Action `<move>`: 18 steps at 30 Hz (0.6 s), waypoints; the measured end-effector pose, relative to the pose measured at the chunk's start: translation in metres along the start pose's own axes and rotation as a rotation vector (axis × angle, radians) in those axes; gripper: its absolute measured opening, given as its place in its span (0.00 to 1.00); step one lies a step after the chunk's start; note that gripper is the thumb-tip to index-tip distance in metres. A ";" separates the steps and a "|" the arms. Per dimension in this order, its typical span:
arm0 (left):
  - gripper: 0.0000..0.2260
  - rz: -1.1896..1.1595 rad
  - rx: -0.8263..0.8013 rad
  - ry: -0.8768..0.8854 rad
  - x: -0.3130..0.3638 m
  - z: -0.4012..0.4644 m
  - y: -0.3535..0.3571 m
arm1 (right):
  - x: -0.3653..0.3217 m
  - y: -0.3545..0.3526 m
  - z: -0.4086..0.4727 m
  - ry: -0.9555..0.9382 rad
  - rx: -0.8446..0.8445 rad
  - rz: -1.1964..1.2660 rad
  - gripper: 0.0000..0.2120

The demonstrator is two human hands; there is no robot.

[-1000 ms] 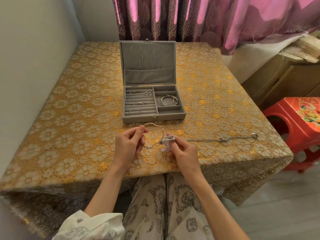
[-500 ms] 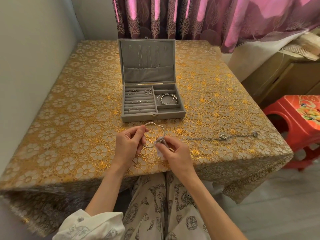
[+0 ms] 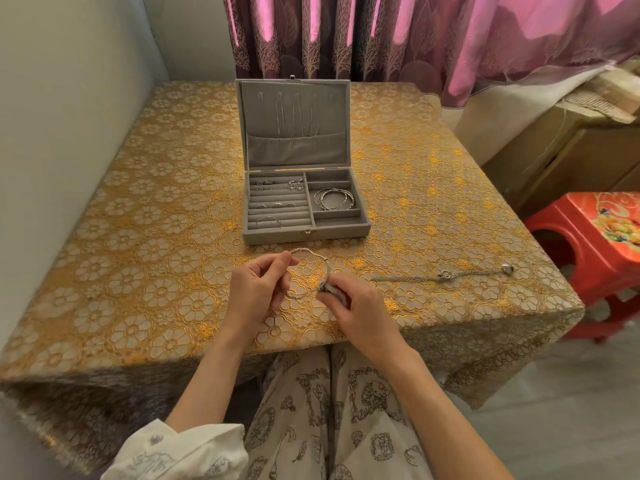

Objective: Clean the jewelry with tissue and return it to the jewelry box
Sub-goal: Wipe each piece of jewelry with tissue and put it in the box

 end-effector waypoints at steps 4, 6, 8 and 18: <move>0.09 0.040 -0.003 -0.034 -0.001 0.005 0.001 | 0.007 -0.004 -0.002 0.058 0.010 0.069 0.02; 0.07 0.156 0.035 -0.007 0.002 0.006 0.003 | 0.015 -0.005 -0.004 0.140 0.007 0.124 0.03; 0.07 0.348 0.089 0.068 0.010 0.004 0.006 | 0.022 -0.007 -0.006 0.213 -0.012 0.168 0.03; 0.10 0.880 -0.017 0.181 0.003 -0.029 0.038 | 0.036 0.008 -0.015 0.355 -0.158 0.301 0.04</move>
Point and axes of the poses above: each hand's wrist, its own z-axis towards the middle knuckle, its own y-axis out of the palm, x = y × z, the point moved 10 cm from there along z, towards the middle knuckle, and after that the axes turned 6 degrees about -y, right-handed, at the moved point
